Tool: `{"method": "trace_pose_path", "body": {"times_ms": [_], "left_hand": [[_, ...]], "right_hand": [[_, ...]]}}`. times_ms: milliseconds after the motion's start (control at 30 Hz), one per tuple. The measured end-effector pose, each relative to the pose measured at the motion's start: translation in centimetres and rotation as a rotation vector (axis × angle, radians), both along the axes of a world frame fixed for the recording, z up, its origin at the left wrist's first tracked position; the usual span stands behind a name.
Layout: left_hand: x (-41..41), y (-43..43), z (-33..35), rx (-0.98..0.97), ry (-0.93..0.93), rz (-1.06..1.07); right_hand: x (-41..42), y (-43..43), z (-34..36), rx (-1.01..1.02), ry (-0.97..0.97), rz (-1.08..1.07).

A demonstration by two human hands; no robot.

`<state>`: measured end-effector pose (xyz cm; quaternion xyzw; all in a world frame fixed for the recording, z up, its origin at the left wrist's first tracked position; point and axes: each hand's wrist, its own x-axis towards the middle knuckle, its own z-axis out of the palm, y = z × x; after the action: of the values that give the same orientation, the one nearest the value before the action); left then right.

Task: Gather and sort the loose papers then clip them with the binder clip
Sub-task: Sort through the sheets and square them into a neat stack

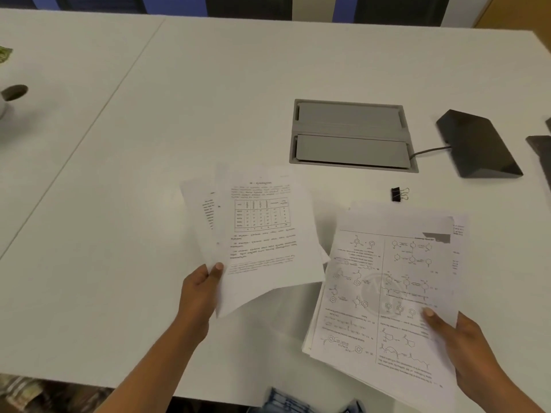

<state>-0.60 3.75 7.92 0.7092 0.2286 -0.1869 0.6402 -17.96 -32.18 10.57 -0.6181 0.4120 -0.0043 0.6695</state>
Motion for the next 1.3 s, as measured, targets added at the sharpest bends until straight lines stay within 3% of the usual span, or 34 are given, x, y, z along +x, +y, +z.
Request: {"method": "trace_pose_path", "body": {"times_ms": [167,433,600,667,767,833,933,1033,1133,1300], "left_hand": [[-1.4,-1.8,3.1,-0.076,-0.045,-0.167],[-2.9,-5.8,4.8,-0.033,-0.077,-0.433],[-2.4,-6.4,3.7,0.283,-0.254,-0.556],[-1.6,-6.3,3.7,0.102,-0.155,-0.498],[-0.3,-6.3,4.4,-0.341,0.050,-0.409],[0.3,-7.0,5.2,-0.489,0.178,-0.384],[0.6,-8.3,5.0,-0.425,0.201,-0.405],[1.0,-9.4,4.8,-0.344,0.123,-0.426],[1.7,-10.1,4.8,-0.293,-0.001,-0.396],[2.2,-11.7,5.3,-0.225,-0.224,-0.378]], "right_hand": [[1.4,1.0,-0.2,0.025,-0.020,0.023],[4.1,3.6,-0.2,0.076,-0.089,0.066],[4.8,3.8,0.4,0.183,-0.148,0.111],[4.9,3.4,0.6,0.183,-0.156,0.137],[5.2,3.4,1.3,0.217,-0.123,0.165],[5.7,3.4,1.6,0.194,-0.036,0.176],[6.3,3.4,1.9,0.129,0.056,0.248],[7.1,3.0,2.1,0.180,-0.086,0.333],[8.2,2.3,1.8,0.105,-0.144,0.354],[10.7,2.9,2.4,0.022,-0.314,0.236]]}}
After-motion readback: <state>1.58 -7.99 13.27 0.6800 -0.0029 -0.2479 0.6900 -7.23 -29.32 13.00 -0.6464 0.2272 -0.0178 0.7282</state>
